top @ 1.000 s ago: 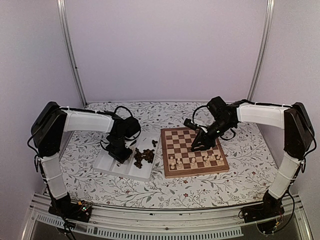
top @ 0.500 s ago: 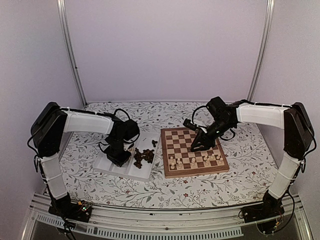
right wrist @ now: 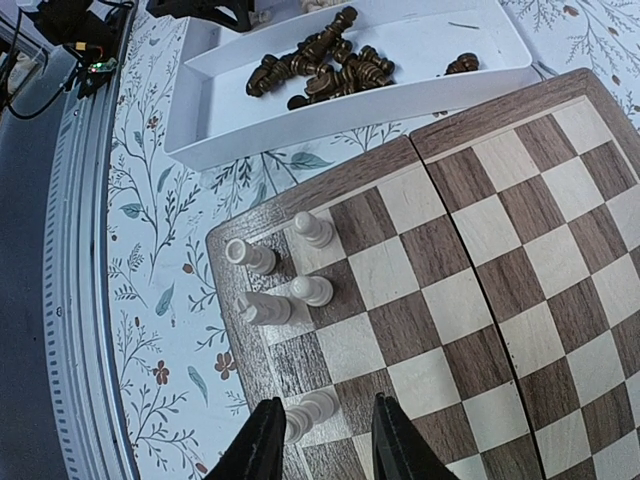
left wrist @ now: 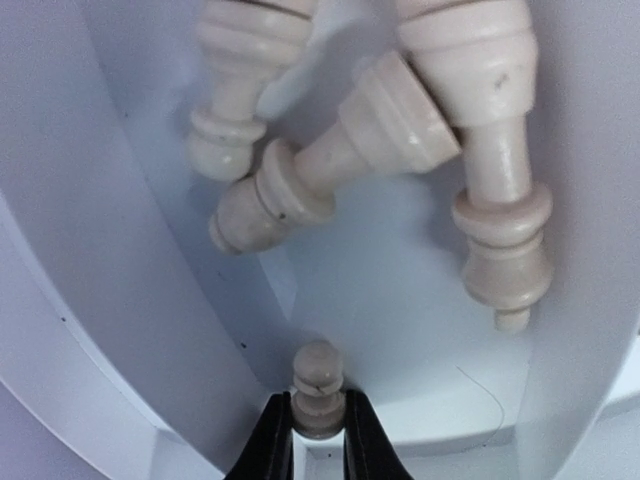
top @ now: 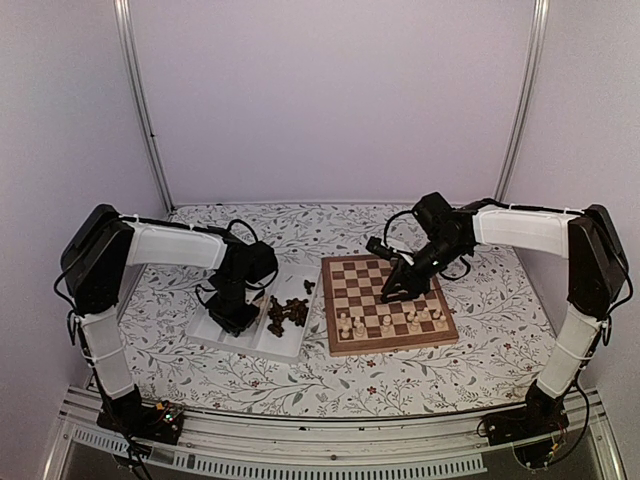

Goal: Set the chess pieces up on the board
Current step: Pick up the chess piece from the storage box.

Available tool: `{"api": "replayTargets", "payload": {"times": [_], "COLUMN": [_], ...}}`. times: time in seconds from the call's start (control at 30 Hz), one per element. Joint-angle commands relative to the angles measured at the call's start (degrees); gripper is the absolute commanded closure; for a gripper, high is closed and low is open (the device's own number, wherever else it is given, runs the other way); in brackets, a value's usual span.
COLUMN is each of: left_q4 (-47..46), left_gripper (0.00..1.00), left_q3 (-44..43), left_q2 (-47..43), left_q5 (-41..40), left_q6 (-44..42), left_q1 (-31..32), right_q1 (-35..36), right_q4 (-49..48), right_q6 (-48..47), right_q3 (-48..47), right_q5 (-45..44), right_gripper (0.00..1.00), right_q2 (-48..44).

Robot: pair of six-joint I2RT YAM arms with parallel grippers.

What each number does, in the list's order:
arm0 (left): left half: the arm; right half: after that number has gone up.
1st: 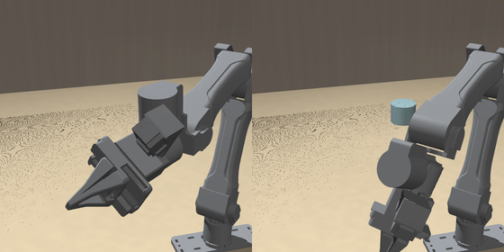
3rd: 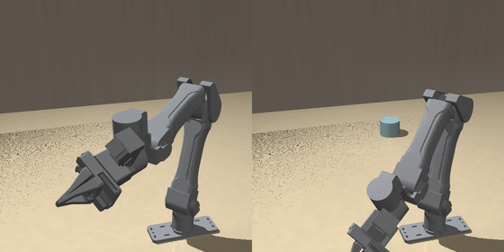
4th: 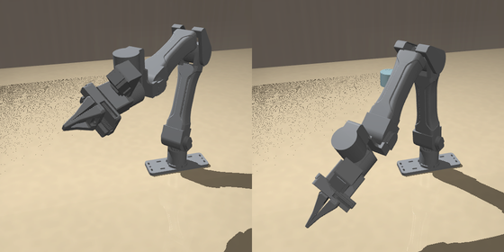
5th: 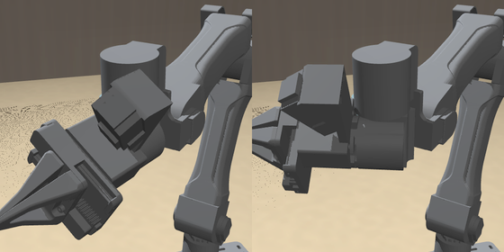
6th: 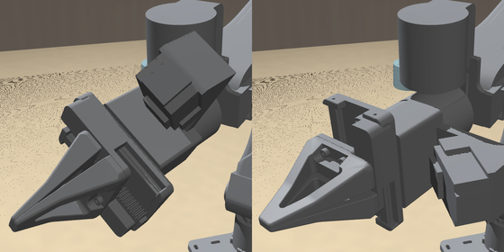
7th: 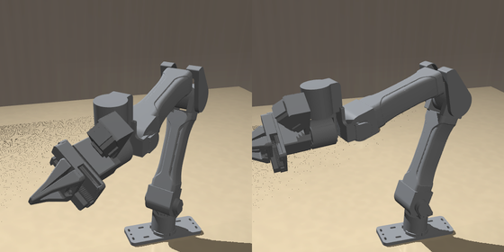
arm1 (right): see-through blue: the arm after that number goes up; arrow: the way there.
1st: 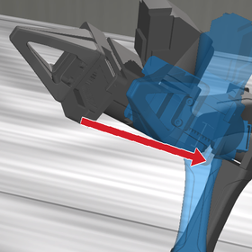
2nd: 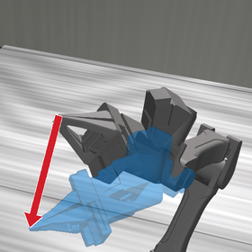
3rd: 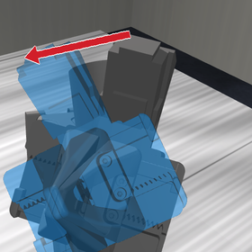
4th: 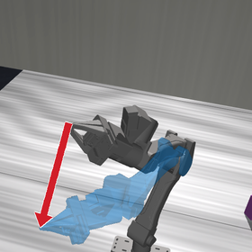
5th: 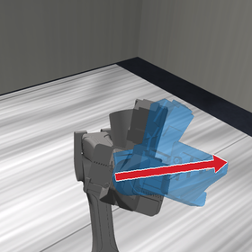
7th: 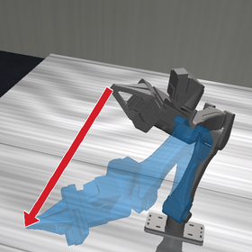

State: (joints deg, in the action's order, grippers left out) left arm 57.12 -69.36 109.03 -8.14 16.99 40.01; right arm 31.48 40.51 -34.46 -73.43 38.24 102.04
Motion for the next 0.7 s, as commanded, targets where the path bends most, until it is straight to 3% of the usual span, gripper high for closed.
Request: {"api": "replayTargets", "payload": {"times": [0.0,0.2,0.47,0.67], "left_q4": [-1.78,-3.03,-22.38,-33.49], "left_gripper": [0.88,0.92,0.93,0.92], "left_q3": [2.08,-0.65,1.61,3.78], "left_q2": [1.99,-4.36,-20.96,-22.96], "left_q5": [0.42,-1.69,-2.34,3.93], "left_q6": [-1.15,-3.87,-13.09,-16.74], "left_q1": [0.09,0.35,6.75,10.1], "right_q1": [0.29,0.25,-0.89,-0.33], "right_q4": [0.24,1.06,1.08,5.33], "right_q6": [0.05,0.33,8.23,14.02], "right_q3": [-2.03,-5.56,-16.49,-27.04], "right_q5": [0.25,-0.34,10.16,21.71], "right_gripper": [0.68,0.68,0.67,0.64], "right_q2": [0.1,-0.75,3.3,12.44]}}
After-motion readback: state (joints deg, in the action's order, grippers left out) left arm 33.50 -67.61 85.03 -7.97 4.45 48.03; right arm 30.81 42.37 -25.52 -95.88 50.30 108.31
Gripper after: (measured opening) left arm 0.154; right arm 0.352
